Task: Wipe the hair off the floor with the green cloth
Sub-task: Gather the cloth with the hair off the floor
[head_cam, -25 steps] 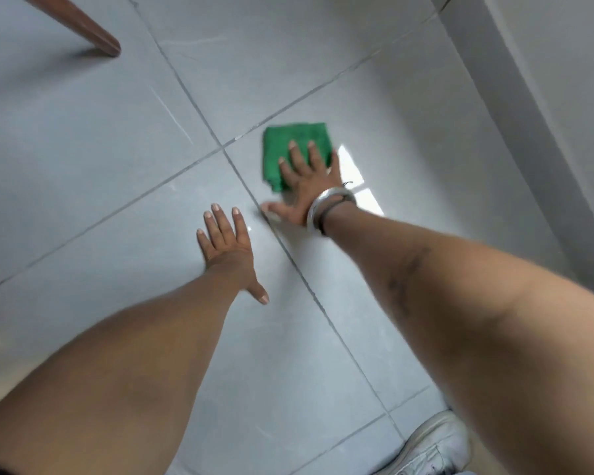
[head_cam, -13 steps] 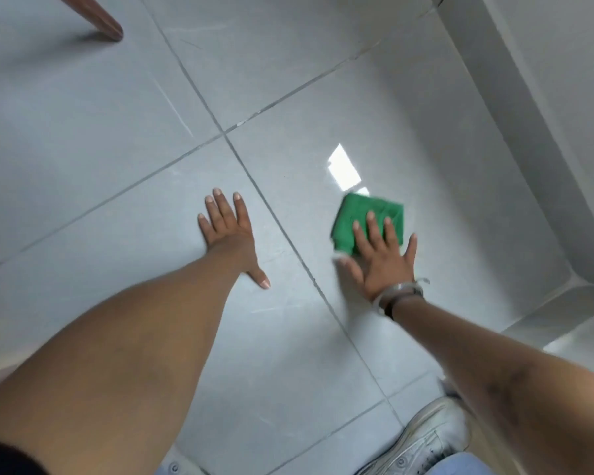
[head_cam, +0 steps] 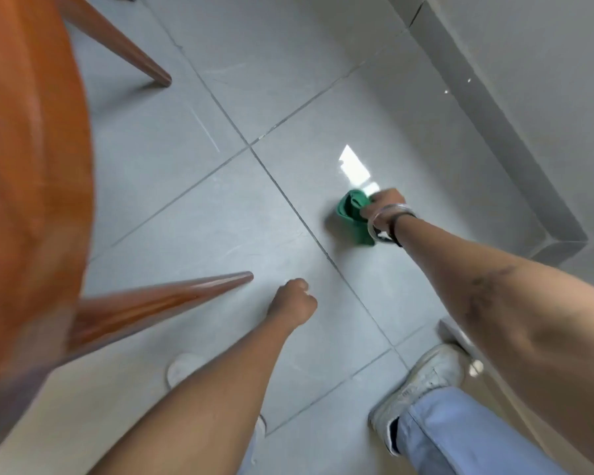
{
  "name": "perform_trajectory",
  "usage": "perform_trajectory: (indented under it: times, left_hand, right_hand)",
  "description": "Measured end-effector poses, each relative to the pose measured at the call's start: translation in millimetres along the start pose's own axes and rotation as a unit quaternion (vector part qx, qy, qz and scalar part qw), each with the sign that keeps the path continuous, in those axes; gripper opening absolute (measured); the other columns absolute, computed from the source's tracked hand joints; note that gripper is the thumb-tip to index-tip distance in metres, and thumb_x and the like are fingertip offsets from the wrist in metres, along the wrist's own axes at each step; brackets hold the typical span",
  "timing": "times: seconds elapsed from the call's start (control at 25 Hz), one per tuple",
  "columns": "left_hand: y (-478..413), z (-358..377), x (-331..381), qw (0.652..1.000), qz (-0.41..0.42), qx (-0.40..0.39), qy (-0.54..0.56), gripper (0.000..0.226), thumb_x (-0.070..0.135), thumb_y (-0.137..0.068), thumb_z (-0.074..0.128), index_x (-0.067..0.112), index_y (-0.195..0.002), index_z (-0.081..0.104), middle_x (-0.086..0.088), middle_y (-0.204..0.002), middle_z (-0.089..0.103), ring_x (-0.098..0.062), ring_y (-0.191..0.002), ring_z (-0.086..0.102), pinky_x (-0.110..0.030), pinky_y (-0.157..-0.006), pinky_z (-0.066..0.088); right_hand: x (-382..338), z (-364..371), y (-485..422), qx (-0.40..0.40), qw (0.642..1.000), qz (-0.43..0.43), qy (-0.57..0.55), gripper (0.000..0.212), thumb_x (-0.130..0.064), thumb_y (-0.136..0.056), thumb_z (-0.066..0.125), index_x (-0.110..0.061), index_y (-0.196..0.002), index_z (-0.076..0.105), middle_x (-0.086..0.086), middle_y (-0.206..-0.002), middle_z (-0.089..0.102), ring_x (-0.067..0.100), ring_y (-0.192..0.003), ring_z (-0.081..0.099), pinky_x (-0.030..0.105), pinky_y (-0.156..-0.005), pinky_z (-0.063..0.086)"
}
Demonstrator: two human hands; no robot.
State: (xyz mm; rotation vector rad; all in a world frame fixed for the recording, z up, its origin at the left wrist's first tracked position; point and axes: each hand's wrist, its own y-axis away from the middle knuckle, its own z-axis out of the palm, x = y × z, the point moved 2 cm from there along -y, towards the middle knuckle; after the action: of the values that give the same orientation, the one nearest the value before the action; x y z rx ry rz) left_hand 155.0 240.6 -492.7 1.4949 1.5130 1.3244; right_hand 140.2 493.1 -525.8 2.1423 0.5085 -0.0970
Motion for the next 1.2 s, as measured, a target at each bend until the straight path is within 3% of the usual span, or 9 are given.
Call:
perform_trajectory:
  times: [0.08, 0.2, 0.32, 0.48, 0.64, 0.84, 0.96, 1.04, 1.2]
  left_hand:
    - [56, -12, 6, 0.978, -0.013, 0.034, 0.205, 0.043, 0.005, -0.09, 0.047, 0.006, -0.132, 0.054, -0.014, -0.137, 0.057, -0.028, -0.124, 0.054, -0.031, -0.104, 0.043]
    - [141, -67, 29, 0.892, 0.009, 0.107, 0.439, 0.039, 0.007, -0.097, 0.041, 0.002, -0.136, 0.05, -0.012, -0.142, 0.052, -0.023, -0.13, 0.049, -0.028, -0.108, 0.032]
    - [228, -127, 52, 0.858, 0.089, -0.049, 0.503, 0.046, 0.042, -0.1, 0.034, 0.013, -0.129, 0.054, -0.004, -0.118, 0.067, -0.017, -0.103, 0.061, -0.034, -0.091, 0.041]
    - [346, -183, 79, 0.841, 0.184, -0.135, 0.49, 0.048, 0.048, -0.082, 0.064, 0.011, -0.111, 0.07, -0.011, -0.112, 0.072, -0.025, -0.102, 0.068, -0.037, -0.087, 0.054]
    - [430, -235, 78, 0.84, 0.21, 0.008, 0.5, 0.04, 0.022, -0.069, 0.082, 0.016, -0.106, 0.069, -0.004, -0.102, 0.078, -0.023, -0.097, 0.072, -0.032, -0.076, 0.06]
    - [465, -286, 19, 0.84, 0.15, 0.107, 0.511, 0.025, 0.009, -0.079, 0.074, 0.007, -0.104, 0.07, -0.01, -0.089, 0.078, -0.019, -0.075, 0.074, -0.029, -0.065, 0.061]
    - [449, -310, -42, 0.827, 0.082, 0.184, 0.525, 0.015, 0.01, -0.083, 0.071, 0.004, -0.096, 0.071, -0.013, -0.084, 0.076, -0.021, -0.068, 0.072, -0.03, -0.056, 0.06]
    - [426, -325, -82, 0.836, 0.033, 0.257, 0.483, 0.013, 0.009, -0.081, 0.072, 0.002, -0.092, 0.068, -0.018, -0.089, 0.074, -0.032, -0.08, 0.072, -0.041, -0.069, 0.06]
    - [376, -335, -131, 0.905, -0.027, 0.306, 0.294, 0.019, 0.025, -0.075, 0.076, 0.01, -0.08, 0.065, -0.012, -0.084, 0.073, -0.032, -0.078, 0.068, -0.036, -0.066, 0.055]
  right_hand:
    - [4, -12, 70, -0.127, 0.945, 0.05, -0.297, 0.021, 0.002, -0.087, 0.059, 0.0, -0.106, 0.068, 0.012, -0.095, 0.067, 0.028, -0.087, 0.065, 0.043, -0.089, 0.056]
    - [-7, -45, 184, -0.238, 0.804, 0.024, -0.544, 0.035, 0.009, -0.08, 0.048, -0.004, -0.106, 0.067, 0.013, -0.094, 0.071, 0.023, -0.079, 0.071, 0.037, -0.074, 0.061]
    - [-32, -94, 280, -0.317, 0.685, 0.003, -0.656, 0.043, 0.007, -0.067, 0.041, -0.007, -0.092, 0.071, 0.007, -0.076, 0.072, 0.02, -0.069, 0.07, 0.036, -0.07, 0.062]
    - [-96, -161, 387, -0.384, 0.634, -0.054, -0.669, 0.048, 0.002, -0.061, 0.044, -0.003, -0.102, 0.069, 0.01, -0.086, 0.075, 0.024, -0.081, 0.071, 0.038, -0.078, 0.06]
    - [-172, -209, 460, -0.409, 0.721, -0.109, -0.549, 0.049, -0.028, -0.079, 0.046, -0.008, -0.12, 0.064, 0.01, -0.114, 0.071, 0.03, -0.106, 0.067, 0.049, -0.092, 0.052]
    - [-260, -169, 497, -0.146, 0.91, -0.134, -0.363, 0.013, -0.004, -0.083, 0.074, -0.013, -0.093, 0.071, 0.009, -0.094, 0.077, 0.026, -0.082, 0.073, 0.027, -0.061, 0.06]
    - [-311, -97, 504, -0.117, 0.932, -0.132, -0.316, 0.018, -0.003, -0.081, 0.075, -0.018, -0.086, 0.065, 0.012, -0.096, 0.075, 0.015, -0.072, 0.07, 0.021, -0.058, 0.058]
    - [-335, -44, 501, -0.083, 0.956, -0.129, -0.249, 0.018, -0.012, -0.079, 0.077, -0.019, -0.089, 0.064, 0.007, -0.091, 0.073, 0.021, -0.08, 0.071, 0.03, -0.07, 0.06]
    - [-348, 30, 482, -0.002, 0.99, -0.124, -0.072, 0.021, -0.024, -0.081, 0.071, -0.014, -0.098, 0.064, 0.007, -0.098, 0.07, 0.027, -0.088, 0.067, 0.033, -0.078, 0.053]
